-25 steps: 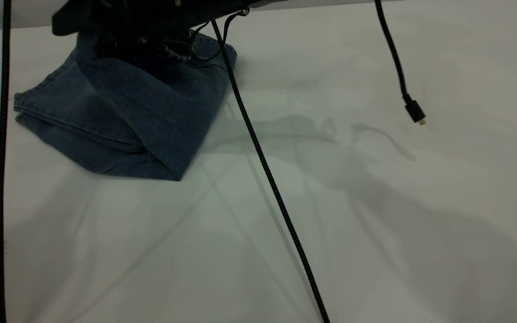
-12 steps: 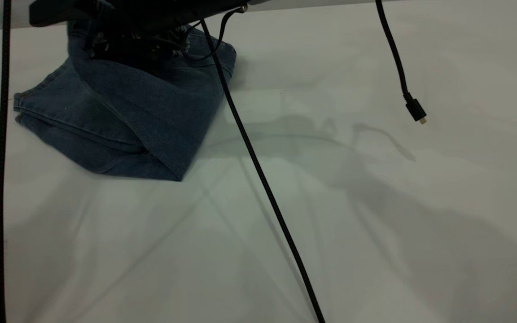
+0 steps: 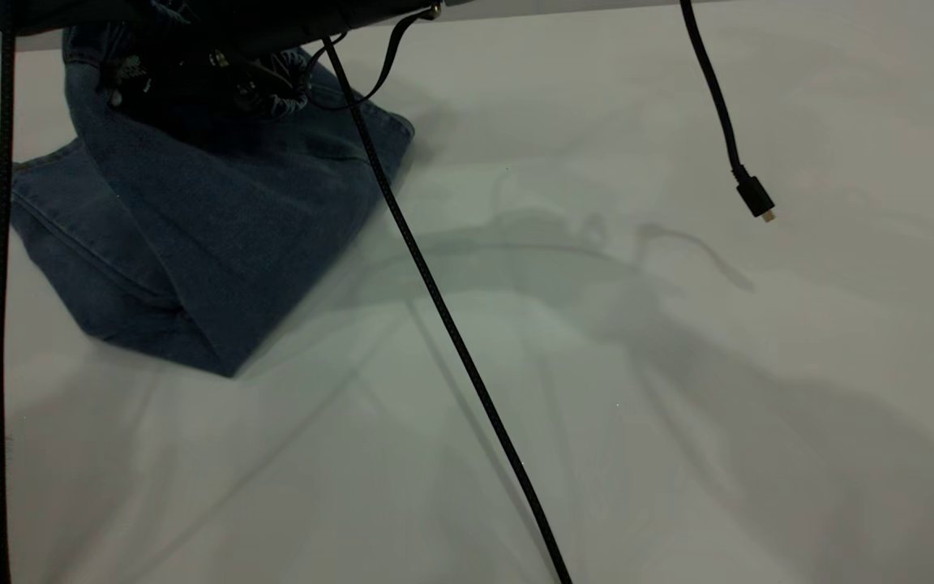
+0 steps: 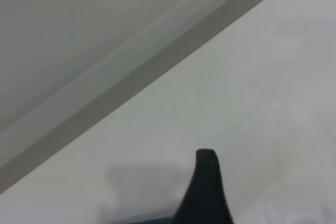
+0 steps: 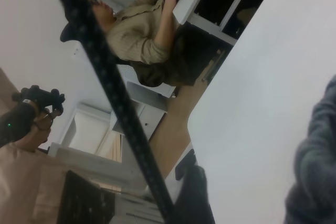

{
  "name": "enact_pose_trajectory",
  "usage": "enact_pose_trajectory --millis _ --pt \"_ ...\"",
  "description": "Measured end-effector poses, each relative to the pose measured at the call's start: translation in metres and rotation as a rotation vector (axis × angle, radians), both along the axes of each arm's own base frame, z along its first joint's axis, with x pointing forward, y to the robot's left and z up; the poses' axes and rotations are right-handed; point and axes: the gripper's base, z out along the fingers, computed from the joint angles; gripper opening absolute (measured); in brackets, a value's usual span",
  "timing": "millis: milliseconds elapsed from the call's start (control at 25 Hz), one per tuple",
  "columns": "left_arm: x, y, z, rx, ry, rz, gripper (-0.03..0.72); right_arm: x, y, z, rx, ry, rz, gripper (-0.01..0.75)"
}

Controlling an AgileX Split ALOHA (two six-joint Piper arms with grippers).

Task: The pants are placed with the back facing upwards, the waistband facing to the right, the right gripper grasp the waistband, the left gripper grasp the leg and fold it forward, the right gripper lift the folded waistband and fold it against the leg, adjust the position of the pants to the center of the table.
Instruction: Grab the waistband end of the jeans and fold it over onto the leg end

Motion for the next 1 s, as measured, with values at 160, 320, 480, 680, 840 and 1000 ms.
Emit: enact_pose_trajectory --millis 160,320,480,680,840,1000 --pt "0.000 0.000 0.000 -0.001 0.000 0.001 0.551 0.003 0.000 -0.002 -0.022 -0.006 -0.037 0.566" --pt "0.000 0.000 0.000 -0.001 0.000 0.001 0.551 0.009 -0.001 -0.005 -0.061 -0.015 -0.093 0.561" --pt "0.000 0.000 0.000 -0.001 0.000 0.001 0.551 0.010 -0.002 -0.007 -0.080 -0.020 -0.108 0.561" --pt "0.000 0.000 0.000 -0.002 0.001 0.002 0.551 0.010 -0.005 -0.016 -0.179 -0.007 -0.116 0.561" --pt "0.000 0.000 0.000 -0.001 0.001 0.002 0.551 0.015 -0.012 -0.023 -0.273 -0.013 -0.136 0.561" --pt "0.000 0.000 0.000 -0.001 0.002 0.002 0.551 0.020 -0.020 -0.018 -0.316 -0.058 -0.146 0.561"
